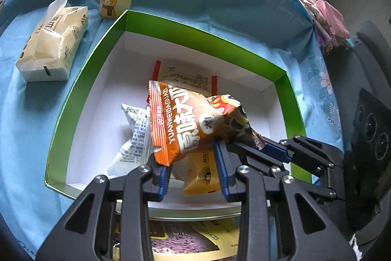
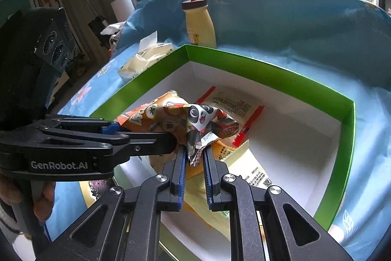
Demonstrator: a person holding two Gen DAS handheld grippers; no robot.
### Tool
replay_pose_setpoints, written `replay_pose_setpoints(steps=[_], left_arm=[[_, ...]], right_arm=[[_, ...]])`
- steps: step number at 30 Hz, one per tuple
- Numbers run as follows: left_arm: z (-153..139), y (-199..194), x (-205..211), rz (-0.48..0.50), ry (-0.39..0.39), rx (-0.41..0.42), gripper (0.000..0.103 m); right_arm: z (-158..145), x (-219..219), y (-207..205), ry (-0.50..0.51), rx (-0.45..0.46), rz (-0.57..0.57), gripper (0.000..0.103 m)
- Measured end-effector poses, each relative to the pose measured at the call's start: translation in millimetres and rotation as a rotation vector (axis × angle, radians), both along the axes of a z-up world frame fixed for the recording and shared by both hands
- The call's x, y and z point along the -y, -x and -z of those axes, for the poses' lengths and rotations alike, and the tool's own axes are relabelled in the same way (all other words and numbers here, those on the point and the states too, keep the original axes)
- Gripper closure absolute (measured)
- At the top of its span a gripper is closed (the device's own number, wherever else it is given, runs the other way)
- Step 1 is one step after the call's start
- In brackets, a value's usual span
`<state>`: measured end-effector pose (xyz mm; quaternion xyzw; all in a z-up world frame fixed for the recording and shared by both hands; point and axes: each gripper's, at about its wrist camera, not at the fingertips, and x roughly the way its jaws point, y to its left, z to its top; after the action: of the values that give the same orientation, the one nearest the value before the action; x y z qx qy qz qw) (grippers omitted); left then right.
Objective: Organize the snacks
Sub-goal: 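Lift the orange packet with the left gripper over the box, then open the left gripper to drop the orange packet into the box, then withdraw the left gripper from the box toward the yellow jerky bag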
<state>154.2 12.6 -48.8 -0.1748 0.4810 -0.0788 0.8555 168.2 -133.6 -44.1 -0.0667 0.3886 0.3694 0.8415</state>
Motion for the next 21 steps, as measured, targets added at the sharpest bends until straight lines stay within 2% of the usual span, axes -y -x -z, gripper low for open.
replay_pose_setpoints(steps=[4,9,12,16,19,21], left_arm=[[-4.9,1.2,3.2,-0.004,-0.039,0.014,0.037],[-10.6,3.7,5.0,-0.014,-0.073,0.028,0.035],[-14.9,7.4,6.1,-0.022,-0.101,0.039,0.028],[-22.5,13.2,8.5,-0.032,-0.151,0.059,0.027],[-28.5,18.5,11.1,-0.042,-0.188,0.073,0.024],[-32.8,22.7,12.9,-0.045,-0.206,0.086,0.016]], right_arm=[[-2.5,1.0,0.9,0.015,-0.001,0.021,0.087],[-6.8,10.7,3.4,0.005,-0.004,0.054,0.069],[-10.6,18.2,6.1,-0.003,0.003,0.075,0.065],[-18.5,28.8,11.6,-0.020,0.010,0.102,0.064],[-25.0,37.0,18.9,-0.029,0.023,0.126,0.051],[-30.1,42.5,25.2,-0.033,0.035,0.144,0.046]])
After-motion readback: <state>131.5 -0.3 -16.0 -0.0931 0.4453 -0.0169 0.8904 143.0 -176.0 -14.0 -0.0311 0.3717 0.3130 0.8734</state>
